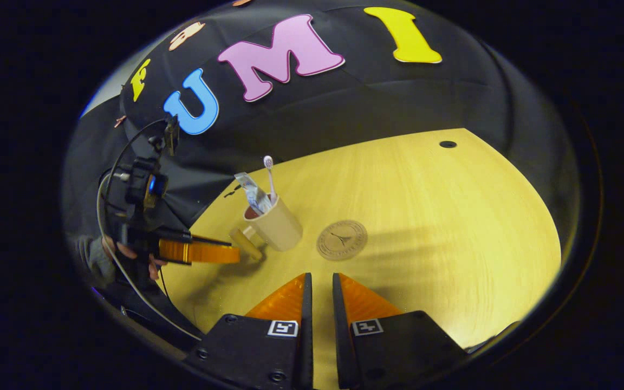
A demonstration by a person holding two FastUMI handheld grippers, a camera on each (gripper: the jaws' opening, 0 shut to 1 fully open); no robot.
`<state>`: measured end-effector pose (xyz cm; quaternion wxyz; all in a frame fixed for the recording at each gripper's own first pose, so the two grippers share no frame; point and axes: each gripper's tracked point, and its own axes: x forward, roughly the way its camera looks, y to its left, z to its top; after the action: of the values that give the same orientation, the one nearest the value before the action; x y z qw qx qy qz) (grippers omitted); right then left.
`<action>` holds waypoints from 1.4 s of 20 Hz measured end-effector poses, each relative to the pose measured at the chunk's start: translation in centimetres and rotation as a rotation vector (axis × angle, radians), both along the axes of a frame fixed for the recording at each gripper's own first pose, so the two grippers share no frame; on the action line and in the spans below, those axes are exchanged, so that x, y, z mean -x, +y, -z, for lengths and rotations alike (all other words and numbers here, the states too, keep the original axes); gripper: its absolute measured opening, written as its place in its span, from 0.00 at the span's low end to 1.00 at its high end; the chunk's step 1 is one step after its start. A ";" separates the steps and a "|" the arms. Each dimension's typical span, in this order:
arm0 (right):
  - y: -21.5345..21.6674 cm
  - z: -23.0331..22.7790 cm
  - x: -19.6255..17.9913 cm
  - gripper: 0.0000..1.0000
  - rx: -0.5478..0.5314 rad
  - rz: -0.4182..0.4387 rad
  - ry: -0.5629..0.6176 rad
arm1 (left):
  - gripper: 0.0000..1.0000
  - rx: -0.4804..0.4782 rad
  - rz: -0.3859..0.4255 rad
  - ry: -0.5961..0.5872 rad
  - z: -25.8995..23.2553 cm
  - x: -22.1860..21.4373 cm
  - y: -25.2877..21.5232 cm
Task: Put the toothbrush and toothpaste on the desktop into the cup, then pick up the cup and place it on the coaster on the desktop.
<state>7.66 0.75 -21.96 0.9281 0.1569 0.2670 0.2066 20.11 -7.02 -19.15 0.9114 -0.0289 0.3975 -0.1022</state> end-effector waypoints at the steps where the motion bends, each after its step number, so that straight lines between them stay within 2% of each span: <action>1: -0.9 0.4 0.8 0.22 -0.003 0.016 0.014 | 0.59 -0.008 0.006 0.027 0.4 -0.5 0.0; 7: -5.4 1.5 3.4 0.21 -0.044 0.162 0.065 | 0.59 -0.032 0.018 0.169 2.3 -2.8 -0.4; 8: -6.1 1.6 3.9 0.21 -0.046 0.182 0.067 | 0.67 -0.045 0.020 0.180 2.5 -3.3 -0.4; 9: -6.8 1.7 4.3 0.21 -0.047 0.201 0.071 | 0.59 -0.058 0.025 0.189 2.7 -3.8 -0.5; 10: -7.5 1.9 4.5 0.21 -0.049 0.218 0.077 | 0.68 -0.073 0.033 0.195 2.9 -4.3 -0.5; 11: -8.1 2.2 4.9 0.21 -0.051 0.236 0.085 | 0.67 -0.088 0.040 0.202 3.0 -4.8 -0.6; 12: -8.6 2.4 5.4 0.22 -0.054 0.252 0.091 | 0.57 -0.102 0.043 0.212 3.1 -5.1 -0.5; 15: -10.2 2.7 6.4 0.22 -0.055 0.289 0.104 | 0.54 -0.121 0.034 0.254 3.6 -5.6 -0.5; 16: -10.6 2.9 6.8 0.22 -0.059 0.300 0.109 | 0.61 -0.123 0.029 0.266 3.8 -5.7 -0.5; 17: -10.9 3.0 6.9 0.21 -0.063 0.311 0.115 | 0.52 -0.123 0.023 0.278 4.0 -5.7 -0.4; 21: -11.5 3.2 7.2 0.21 -0.079 0.333 0.128 | 0.42 -0.138 0.018 0.302 4.8 -5.7 -0.1; 22: -11.6 3.4 7.3 0.21 -0.085 0.336 0.134 | 0.35 -0.144 0.021 0.303 4.7 -5.8 -0.2; 28: -11.5 3.4 7.6 0.21 -0.090 0.329 0.140 | 0.33 -0.130 0.009 0.268 4.3 -5.6 -0.3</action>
<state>0.03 -10.72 -25.35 0.9206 0.2538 0.2920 0.0523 25.69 -7.34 -23.48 0.8496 0.0184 0.5217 -0.0756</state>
